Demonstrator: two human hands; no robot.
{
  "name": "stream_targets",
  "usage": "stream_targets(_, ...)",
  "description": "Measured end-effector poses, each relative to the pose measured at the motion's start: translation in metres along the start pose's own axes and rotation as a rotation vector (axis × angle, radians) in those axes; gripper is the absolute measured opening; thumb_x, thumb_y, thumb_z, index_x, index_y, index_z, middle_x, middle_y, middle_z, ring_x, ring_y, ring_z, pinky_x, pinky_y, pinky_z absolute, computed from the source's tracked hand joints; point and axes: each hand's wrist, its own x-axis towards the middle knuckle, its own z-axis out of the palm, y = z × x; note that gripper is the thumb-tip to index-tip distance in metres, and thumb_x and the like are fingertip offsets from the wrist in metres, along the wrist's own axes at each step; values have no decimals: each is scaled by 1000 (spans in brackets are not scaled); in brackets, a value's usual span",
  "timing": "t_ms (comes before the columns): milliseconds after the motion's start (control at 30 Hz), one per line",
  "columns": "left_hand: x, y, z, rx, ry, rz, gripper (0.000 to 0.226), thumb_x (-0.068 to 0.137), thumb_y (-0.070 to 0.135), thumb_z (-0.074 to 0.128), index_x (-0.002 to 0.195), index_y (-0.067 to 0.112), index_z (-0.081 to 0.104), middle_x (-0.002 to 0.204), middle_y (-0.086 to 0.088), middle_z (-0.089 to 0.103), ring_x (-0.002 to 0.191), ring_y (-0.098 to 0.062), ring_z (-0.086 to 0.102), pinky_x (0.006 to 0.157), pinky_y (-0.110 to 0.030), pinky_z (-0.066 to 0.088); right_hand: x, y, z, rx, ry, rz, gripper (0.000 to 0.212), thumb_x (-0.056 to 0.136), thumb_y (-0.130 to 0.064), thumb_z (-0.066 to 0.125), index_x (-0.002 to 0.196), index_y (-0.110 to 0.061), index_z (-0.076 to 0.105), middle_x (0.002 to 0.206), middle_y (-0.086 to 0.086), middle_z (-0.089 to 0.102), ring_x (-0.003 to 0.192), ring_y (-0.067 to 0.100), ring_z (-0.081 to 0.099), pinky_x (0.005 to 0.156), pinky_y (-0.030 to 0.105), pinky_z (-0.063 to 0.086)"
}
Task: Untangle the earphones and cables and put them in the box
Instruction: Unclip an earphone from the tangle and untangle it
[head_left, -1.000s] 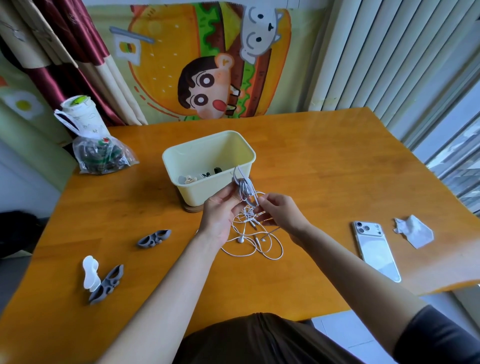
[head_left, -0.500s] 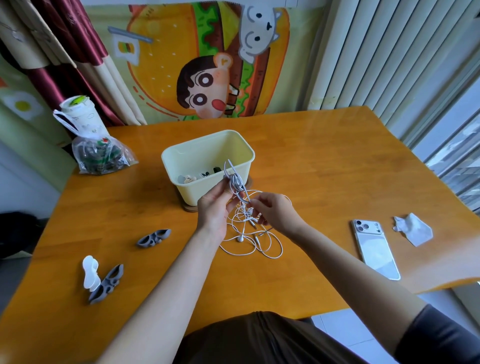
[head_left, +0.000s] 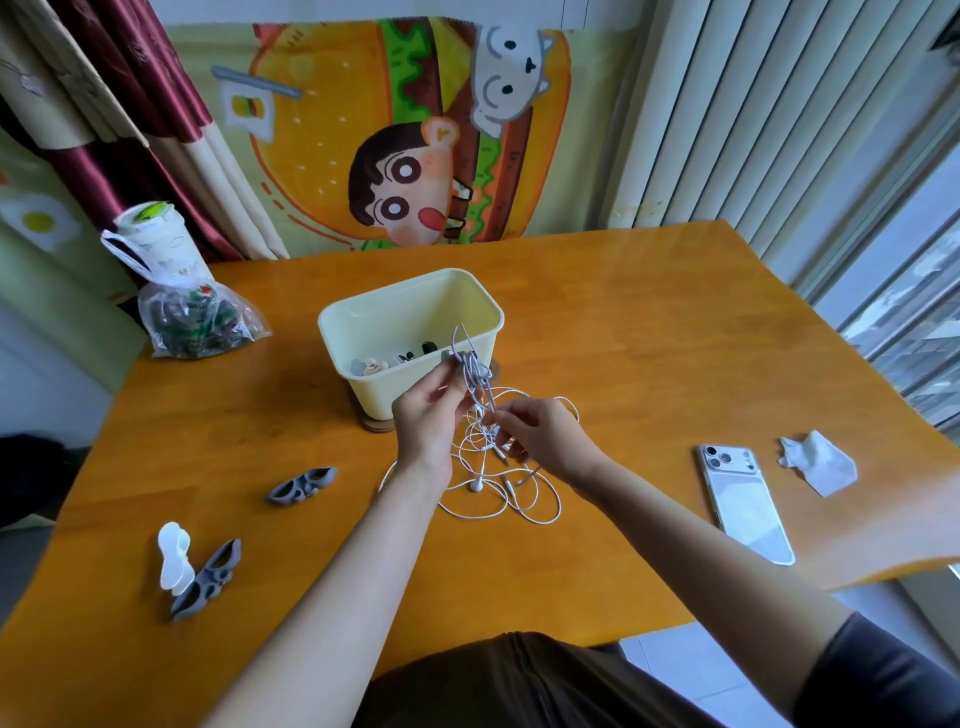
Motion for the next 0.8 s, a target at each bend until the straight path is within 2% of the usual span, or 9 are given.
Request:
stream_targets(67, 2, -6, -4, 281, 40, 186, 23, 88, 5, 65, 109, 11, 71, 91, 6, 71, 92, -18, 67, 79, -22, 54, 2, -2, 0, -80, 2, -40, 21, 96, -19, 51, 86, -12, 69, 62, -9, 58, 48, 3, 53, 54, 19, 46)
stream_targets(133, 1, -10, -8, 567, 31, 385, 24, 87, 3, 65, 111, 3, 69, 89, 1, 65, 83, -16, 64, 70, -9, 48, 2, -6, -1, -156, -21, -63, 22, 96, -20, 51, 86, -11, 69, 62, -10, 57, 47, 2, 54, 53, 18, 46)
stream_targets(233, 4, -13, -17, 740, 1, 464, 26, 86, -1, 64, 112, -1, 68, 90, -1, 61, 79, -12, 61, 65, -5, 46, 2, -11, -7, -185, -120, -43, 22, 97, -15, 49, 93, -5, 68, 64, -6, 58, 48, 4, 58, 50, 14, 48)
stream_targets(333, 9, -17, -31, 833, -96, 476, 28, 86, -2, 64, 114, -1, 67, 90, -1, 61, 81, -17, 62, 65, -6, 44, 2, -14, -18, -268, -172, -56, 22, 97, -13, 48, 94, -2, 67, 66, -1, 61, 49, 1, 59, 53, 12, 50)
stream_targets(467, 5, -17, -31, 884, -238, 462, 28, 85, -1, 66, 113, 0, 68, 94, -7, 65, 86, -15, 60, 68, -7, 44, 4, -13, -34, -433, -83, -109, 20, 96, -13, 49, 93, -4, 67, 74, 7, 68, 57, 8, 61, 60, 17, 50)
stream_targets(567, 3, -15, -28, 869, -299, 448, 28, 84, -1, 67, 111, 2, 69, 96, -8, 66, 83, -11, 58, 69, -2, 41, 5, -10, -40, -504, -39, -132, 17, 94, -18, 54, 93, -6, 66, 71, 3, 66, 54, 2, 57, 56, 14, 44)
stream_targets(700, 1, -11, -29, 875, -417, 361, 26, 85, 1, 67, 111, 4, 70, 96, -3, 66, 80, -1, 57, 69, -1, 41, 4, -7, -49, -507, 54, -157, 15, 93, -19, 57, 91, -8, 67, 67, -1, 63, 59, 9, 59, 56, 15, 43)
stream_targets(800, -1, -9, -30, 747, -477, 226, 29, 85, 0, 66, 112, 12, 68, 95, 4, 68, 84, 2, 62, 75, -5, 44, 5, -5, -51, -458, 108, -171, 12, 92, -17, 58, 89, -9, 66, 63, -8, 58, 54, 6, 58, 55, 12, 43)
